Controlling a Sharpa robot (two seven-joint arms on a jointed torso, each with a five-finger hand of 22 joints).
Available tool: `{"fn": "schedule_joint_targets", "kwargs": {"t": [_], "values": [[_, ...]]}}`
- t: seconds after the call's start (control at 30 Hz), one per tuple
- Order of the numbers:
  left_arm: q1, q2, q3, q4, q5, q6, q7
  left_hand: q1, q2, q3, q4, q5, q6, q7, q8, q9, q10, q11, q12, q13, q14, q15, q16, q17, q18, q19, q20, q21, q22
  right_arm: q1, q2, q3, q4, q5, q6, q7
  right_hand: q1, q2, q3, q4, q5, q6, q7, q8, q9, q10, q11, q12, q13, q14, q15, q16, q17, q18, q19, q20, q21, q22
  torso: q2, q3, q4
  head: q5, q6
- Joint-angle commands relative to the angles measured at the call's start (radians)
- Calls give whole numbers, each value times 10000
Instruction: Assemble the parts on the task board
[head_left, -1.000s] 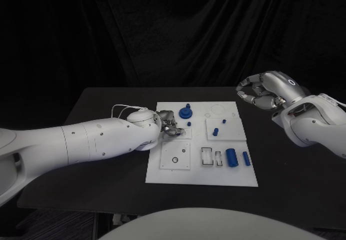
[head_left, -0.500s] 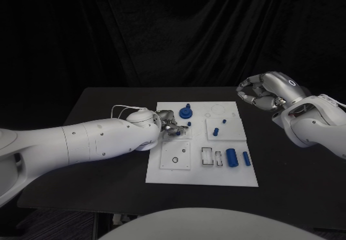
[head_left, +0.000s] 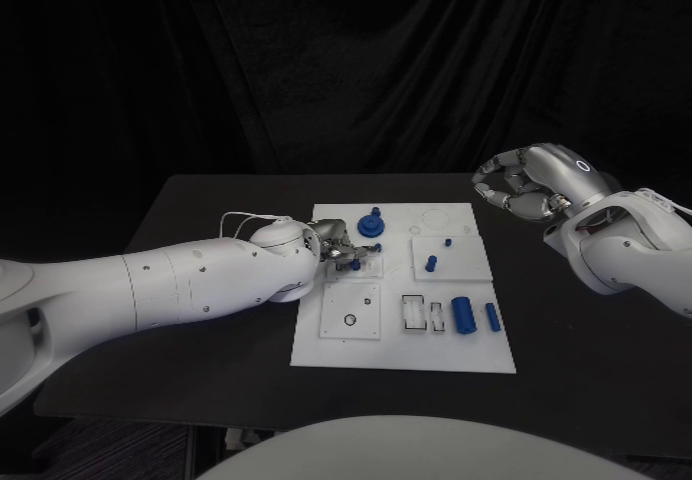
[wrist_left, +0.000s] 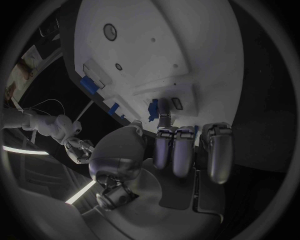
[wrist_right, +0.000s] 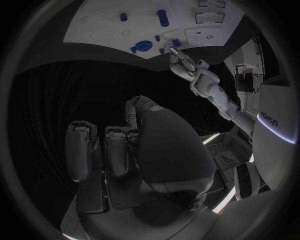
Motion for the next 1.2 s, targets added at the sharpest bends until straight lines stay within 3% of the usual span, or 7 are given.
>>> {"fn": "schedule_joint_targets", "kwargs": {"t": [0.03, 0.23, 0.37, 0.67, 0.97, 1.2], "values": [[-19, 19, 5, -9, 541, -451, 658, 101, 157, -111, -19, 127, -4, 10, 90, 172, 1042, 66, 35, 2630, 1039, 42, 26, 2634, -66, 148, 85, -68, 1325, -24, -9, 8, 11, -24, 28, -226, 33, 50, 41, 35, 45, 32, 62, 56, -16, 883, 90, -68, 2480, 967, 74, -62, 2361, 61, 444, 49, -36, 2233, 2, 1, -3, 4, -2], [-22, 34, 5, -66, 1247, -358, 707, 524, 312, -241, -39, 337, -118, 22, 96, 445, 1042, 82, 35, 2630, 1039, 58, 26, 2634, -65, 134, 102, -81, 1338, -24, -18, 8, 15, -24, 36, -265, 33, 60, 48, 38, 50, 33, 62, 58, -17, 872, 92, -77, 2468, 967, 75, -62, 2361, 60, 448, 50, -30, 2235, 5, 7, -2, -16, -2], [-23, 31, 5, -116, 1416, -255, 550, 917, 291, -286, -61, 557, -138, 25, 50, 530, 1042, 86, 35, 2630, 1039, 68, 26, 2634, -61, 122, 110, -93, 1342, -25, -27, 8, 18, -24, 44, -288, 33, 60, 48, 38, 50, 33, 62, 58, -17, 872, 92, -77, 2468, 967, 75, -62, 2361, 60, 448, 50, -30, 2235, 4, 10, -3, -11, -2], [-29, 16, 5, -126, 1505, -77, 215, 1060, 282, -308, -70, 628, -130, 23, 33, 561, 1042, 85, 35, 2630, 1039, 67, 26, 2634, -68, 139, 112, -78, 1372, -25, -29, 8, 22, -24, 81, -315, -13, 97, 72, 79, 102, 32, 69, 69, -26, 861, 101, -90, 2454, 969, 83, -57, 2365, 61, 447, 58, -36, 2233, -7, 5, -4, 19, -2], [-37, 6, 5, -117, 1517, 5, 101, 1948, 167, -331, -159, 1220, -121, -12, -12, 815, 1042, 61, 35, 2630, 1039, 43, 26, 2634, -72, 159, 93, -75, 1421, -25, -63, 8, 47, -24, 93, -323, -20, 101, 75, 84, 116, 32, 68, 70, -27, 856, 102, -94, 2448, 969, 84, -58, 2364, 63, 443, 59, -43, 2231, -4, 3, 20, -9, -2], [-43, -24, 5, -81, 1518, -66, 171, 2465, 155, -246, -226, 1489, -66, -65, 53, 1052, 1042, 15, 35, 2630, 1039, 11, 26, 2634, -90, 209, 66, -39, 1495, -25, -89, 8, 70, -24, 73, -313, -30, 101, 79, 90, 139, 31, 68, 73, -29, 839, 102, -110, 2430, 970, 85, -55, 2368, 62, 445, 61, -41, 2232, -6, 3, 7, -4, -2]]}}
